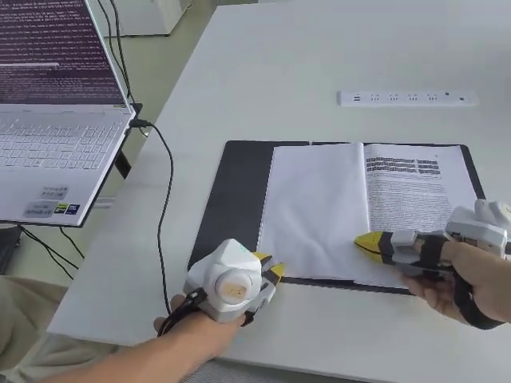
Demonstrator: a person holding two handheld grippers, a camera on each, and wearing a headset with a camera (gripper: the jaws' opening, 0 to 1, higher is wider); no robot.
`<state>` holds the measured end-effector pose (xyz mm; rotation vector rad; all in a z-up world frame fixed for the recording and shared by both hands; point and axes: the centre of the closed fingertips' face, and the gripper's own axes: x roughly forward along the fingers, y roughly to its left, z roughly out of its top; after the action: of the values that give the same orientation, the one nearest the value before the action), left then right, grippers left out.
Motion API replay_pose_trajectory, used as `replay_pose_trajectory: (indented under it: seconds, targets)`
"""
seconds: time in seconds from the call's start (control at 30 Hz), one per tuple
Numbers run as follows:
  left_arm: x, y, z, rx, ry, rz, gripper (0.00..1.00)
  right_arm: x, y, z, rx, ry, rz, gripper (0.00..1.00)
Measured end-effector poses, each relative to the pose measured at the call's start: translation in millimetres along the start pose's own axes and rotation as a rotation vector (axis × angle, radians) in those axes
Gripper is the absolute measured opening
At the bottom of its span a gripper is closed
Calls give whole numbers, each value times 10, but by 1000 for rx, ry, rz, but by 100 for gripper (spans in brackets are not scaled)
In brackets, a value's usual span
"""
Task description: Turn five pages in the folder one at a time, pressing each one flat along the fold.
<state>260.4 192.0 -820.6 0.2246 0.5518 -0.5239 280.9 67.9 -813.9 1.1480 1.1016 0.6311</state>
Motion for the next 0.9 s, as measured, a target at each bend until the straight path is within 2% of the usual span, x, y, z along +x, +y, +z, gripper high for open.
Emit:
replay_pose_trajectory:
  seconds: [0.3, 0.63, 0.67, 0.7, 0.73, 0.8, 0.9]
  targets:
    - [-2, -4, -8, 3, -3, -1, 11, -128, -28, -295, 11, 19, 3, 0]
    - [-18, -6, -5, 3, -4, 0, 11, -194, -70, -485, 38, 17, 17, 0]
    - [-22, -6, -2, 4, -4, 0, 11, -198, -73, -531, 46, 26, 14, 0]
    - [-25, -7, 0, 6, -4, 0, 11, -221, -137, -627, 38, 60, -30, 0]
    - [-27, -7, 0, 6, -3, 0, 11, -229, -183, -671, 15, 67, -54, 0]
    - [-31, -5, 0, 5, -1, 1, 11, -242, -5, -695, 77, 31, 36, 0]
    - [-36, -2, 3, 2, -2, 1, 11, -277, 58, -736, 44, 42, 38, 0]
